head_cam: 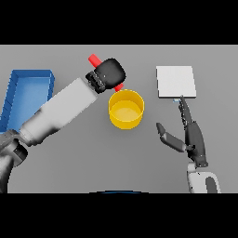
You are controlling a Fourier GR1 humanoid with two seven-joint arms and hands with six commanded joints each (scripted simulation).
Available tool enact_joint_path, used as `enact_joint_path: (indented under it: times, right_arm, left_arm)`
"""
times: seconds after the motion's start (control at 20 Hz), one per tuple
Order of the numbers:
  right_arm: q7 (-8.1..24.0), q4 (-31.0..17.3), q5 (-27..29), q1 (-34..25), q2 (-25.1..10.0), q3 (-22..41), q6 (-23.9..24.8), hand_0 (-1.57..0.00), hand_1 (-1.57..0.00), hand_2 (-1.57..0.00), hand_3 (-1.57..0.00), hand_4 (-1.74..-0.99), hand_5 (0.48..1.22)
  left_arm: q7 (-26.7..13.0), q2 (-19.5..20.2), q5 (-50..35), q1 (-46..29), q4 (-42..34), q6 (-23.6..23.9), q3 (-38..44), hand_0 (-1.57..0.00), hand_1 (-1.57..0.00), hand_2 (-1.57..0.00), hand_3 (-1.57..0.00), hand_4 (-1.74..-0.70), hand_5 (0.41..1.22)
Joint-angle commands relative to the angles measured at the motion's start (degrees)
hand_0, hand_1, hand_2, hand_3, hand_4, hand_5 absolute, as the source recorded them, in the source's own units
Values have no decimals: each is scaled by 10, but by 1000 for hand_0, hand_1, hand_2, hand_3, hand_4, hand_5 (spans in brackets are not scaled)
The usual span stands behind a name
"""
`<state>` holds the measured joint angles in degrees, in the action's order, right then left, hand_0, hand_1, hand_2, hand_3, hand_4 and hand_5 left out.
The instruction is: Pick up the red beaker and tilt it to pour out 1 green nut into yellow bowl. Pick up the yellow bowl and place it on the metallic measuring scale.
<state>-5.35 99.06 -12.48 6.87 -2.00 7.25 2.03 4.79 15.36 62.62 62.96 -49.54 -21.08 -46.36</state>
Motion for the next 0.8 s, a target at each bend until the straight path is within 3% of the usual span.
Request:
enact_joint_path:
  times: [0.0,0.4,0.75]
  right_arm:
    - [-2,1,1,2,1,-1,1,1,1,1,1,-1193,578]
    - [0,-5,3,-7,5,-4,5,1,1,1,1,-1130,565]
    - [2,4,1,-5,2,-3,5,1,1,1,1,-1130,577]
  left_arm:
    - [11,6,12,3,1,3,-14,-1571,-1571,-1571,-1525,-1733,1220]
    - [54,5,102,52,16,9,-104,-1571,-1571,-1571,-1563,-1736,1221]
    - [67,-11,167,91,36,29,-162,-1571,-1571,-1571,-1569,-1733,1221]
